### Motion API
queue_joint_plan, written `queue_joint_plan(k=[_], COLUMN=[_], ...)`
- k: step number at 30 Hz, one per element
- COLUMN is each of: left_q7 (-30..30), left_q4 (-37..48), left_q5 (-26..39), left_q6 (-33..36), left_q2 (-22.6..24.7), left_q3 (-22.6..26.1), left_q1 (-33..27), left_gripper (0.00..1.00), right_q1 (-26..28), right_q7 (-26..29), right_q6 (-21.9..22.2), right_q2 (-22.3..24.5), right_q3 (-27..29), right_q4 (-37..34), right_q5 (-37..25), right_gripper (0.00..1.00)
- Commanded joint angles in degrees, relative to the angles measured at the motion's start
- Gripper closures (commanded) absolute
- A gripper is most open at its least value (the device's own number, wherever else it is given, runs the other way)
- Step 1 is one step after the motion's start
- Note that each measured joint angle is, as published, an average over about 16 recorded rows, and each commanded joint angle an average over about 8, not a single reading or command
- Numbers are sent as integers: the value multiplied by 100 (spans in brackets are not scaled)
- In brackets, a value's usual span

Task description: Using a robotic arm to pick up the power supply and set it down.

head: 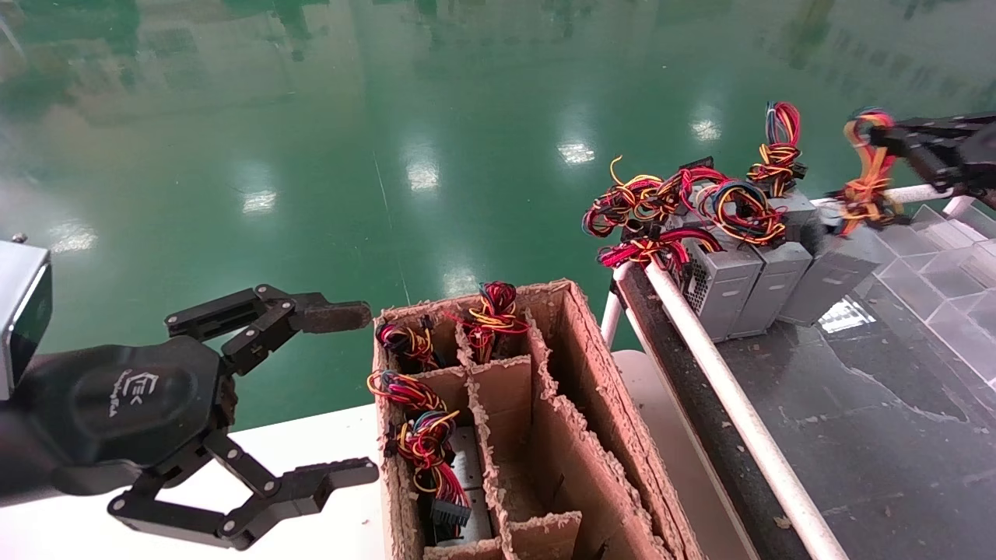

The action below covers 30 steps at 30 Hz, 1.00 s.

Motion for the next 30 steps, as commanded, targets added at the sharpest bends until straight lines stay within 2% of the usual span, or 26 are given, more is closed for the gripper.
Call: queue_joint_plan(k=[1,3,9,11,26,30], left_q7=[0,0,0,0,0,0], left_q4=[0,0,0,0,0,0], left_q5=[0,0,0,0,0,0], left_q6=[0,0,0,0,0,0], left_q2=[0,0,0,0,0,0], left_q3=[0,0,0,0,0,0], left_q1=[0,0,0,0,0,0], left_gripper=[0,0,0,0,0,0], right_q1=[16,37,94,115,169,190], right_q7=[5,6,13,19,-14,52], right_q6=[-243,-360,-482,-513,-587,-654], right_q2=[-35,-63,-112,-110,-43,14], right_q3=[-14,-29,-65,-75,-108,7], right_q4=[10,5,-36,-50,-124,-197], right_q5=[-15,-35,-84,-96,-145,21], right_gripper=[100,92,19,2,0,0])
